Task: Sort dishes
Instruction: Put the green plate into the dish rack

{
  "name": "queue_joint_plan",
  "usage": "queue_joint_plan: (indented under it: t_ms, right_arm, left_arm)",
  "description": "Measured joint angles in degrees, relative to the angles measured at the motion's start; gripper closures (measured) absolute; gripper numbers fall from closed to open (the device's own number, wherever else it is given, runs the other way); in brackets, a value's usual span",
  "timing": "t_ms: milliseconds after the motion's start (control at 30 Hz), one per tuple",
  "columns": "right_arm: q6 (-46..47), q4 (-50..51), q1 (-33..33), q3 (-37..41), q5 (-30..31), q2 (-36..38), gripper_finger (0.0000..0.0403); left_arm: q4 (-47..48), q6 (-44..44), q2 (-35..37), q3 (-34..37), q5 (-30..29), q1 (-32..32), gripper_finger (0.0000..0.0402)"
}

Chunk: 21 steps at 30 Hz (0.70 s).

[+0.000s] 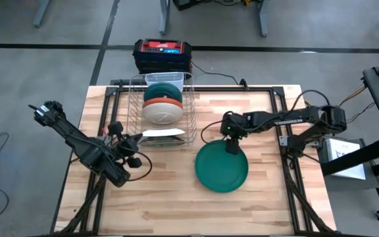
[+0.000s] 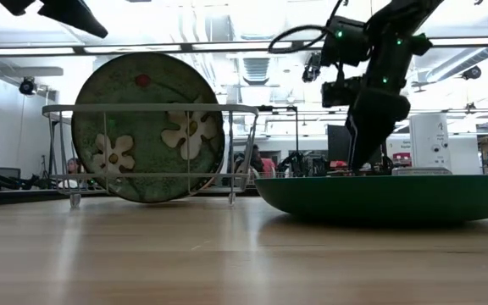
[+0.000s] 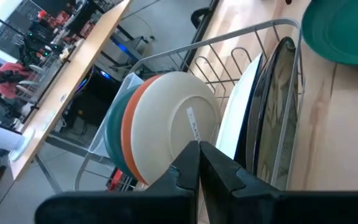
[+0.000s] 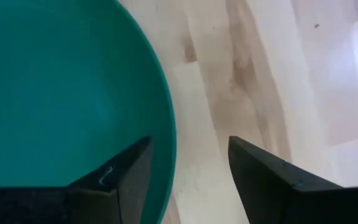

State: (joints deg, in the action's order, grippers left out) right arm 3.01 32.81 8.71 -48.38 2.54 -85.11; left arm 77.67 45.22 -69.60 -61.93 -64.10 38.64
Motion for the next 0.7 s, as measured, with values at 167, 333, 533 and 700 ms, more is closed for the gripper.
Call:
queue_joint_plan:
  t_ms: [167,333,533,700]
  right_arm:
    - [-0.37,-0.82,0.09,0.07,0.03,-4.22,0.0199]
    - [-1.08,-3.24,0.07,0.07,-0.23,-7.82,0.0208]
    - [-2.50,-4.84,0.09,0.00,-1.18,-10.28,0.0229]
    - [-2.42,-5.24,0.07,-0.02,-1.44,-10.21,0.0254]
  left_arm:
    - [0.17,-0.61,0.00,0.08,0.03,0.00,0.0401]
    - [0.17,-0.77,0.00,0.09,0.03,-0.01,0.0401]
    - [0.17,-0.79,0.00,0.09,0.05,-0.01,0.0401]
    - [0.17,-0.79,0.00,0.11,0.05,0.01,0.0401]
